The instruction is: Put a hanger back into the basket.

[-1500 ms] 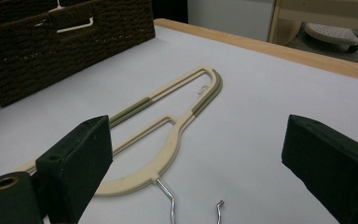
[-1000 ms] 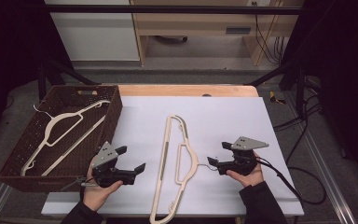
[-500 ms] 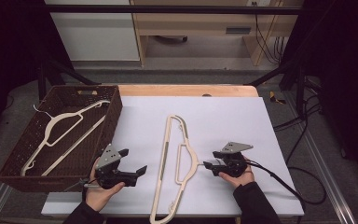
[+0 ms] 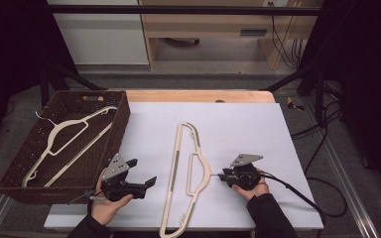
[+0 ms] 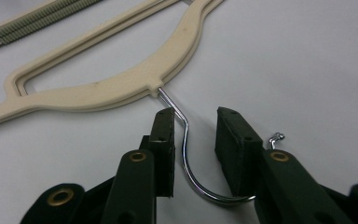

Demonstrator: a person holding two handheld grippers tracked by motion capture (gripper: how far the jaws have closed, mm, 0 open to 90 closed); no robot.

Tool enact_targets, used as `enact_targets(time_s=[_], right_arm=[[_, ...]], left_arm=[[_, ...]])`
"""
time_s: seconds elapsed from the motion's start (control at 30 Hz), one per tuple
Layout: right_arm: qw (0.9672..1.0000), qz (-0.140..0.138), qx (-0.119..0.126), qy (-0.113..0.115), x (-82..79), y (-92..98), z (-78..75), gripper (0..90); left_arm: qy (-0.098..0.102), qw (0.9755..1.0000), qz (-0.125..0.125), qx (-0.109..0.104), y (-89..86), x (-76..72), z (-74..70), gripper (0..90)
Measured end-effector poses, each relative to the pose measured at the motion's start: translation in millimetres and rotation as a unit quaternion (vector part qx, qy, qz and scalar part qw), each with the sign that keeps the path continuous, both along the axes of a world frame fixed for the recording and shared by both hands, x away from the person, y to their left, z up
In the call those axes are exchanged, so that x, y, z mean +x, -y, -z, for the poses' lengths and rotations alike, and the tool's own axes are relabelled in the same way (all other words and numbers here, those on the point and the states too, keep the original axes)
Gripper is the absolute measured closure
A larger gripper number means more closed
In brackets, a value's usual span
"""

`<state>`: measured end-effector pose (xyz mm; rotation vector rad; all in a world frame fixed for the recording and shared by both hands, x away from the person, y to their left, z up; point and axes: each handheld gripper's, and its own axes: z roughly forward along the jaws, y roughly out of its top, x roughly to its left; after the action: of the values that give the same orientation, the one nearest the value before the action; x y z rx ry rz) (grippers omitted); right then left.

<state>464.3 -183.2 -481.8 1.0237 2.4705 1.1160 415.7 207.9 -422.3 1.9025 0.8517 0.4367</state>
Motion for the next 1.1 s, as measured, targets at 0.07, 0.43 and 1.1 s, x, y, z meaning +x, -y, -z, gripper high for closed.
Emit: enact_targets(time_s=[0.07, 0.43, 1.1], right_arm=[[1.0000, -0.003, 0.004, -0.002, -0.3, -1.0, 0.4, 74.4], [0.9998, -0.016, 0.002, -0.011, -0.2, -0.5, 0.3, 87.2], [0.9993, -0.015, 0.032, -0.013, -1.7, 6.5, -18.6, 89.0]], left_arm=[[0.000, 1.0000, 0.000, 0.002, 0.5, -0.1, 0.6, 8.7], [-0.004, 0.9999, 0.005, 0.008, 5.6, -0.1, 4.1, 9.2], [-0.009, 0.9995, 0.026, 0.014, 24.4, -3.1, 3.5, 10.0]])
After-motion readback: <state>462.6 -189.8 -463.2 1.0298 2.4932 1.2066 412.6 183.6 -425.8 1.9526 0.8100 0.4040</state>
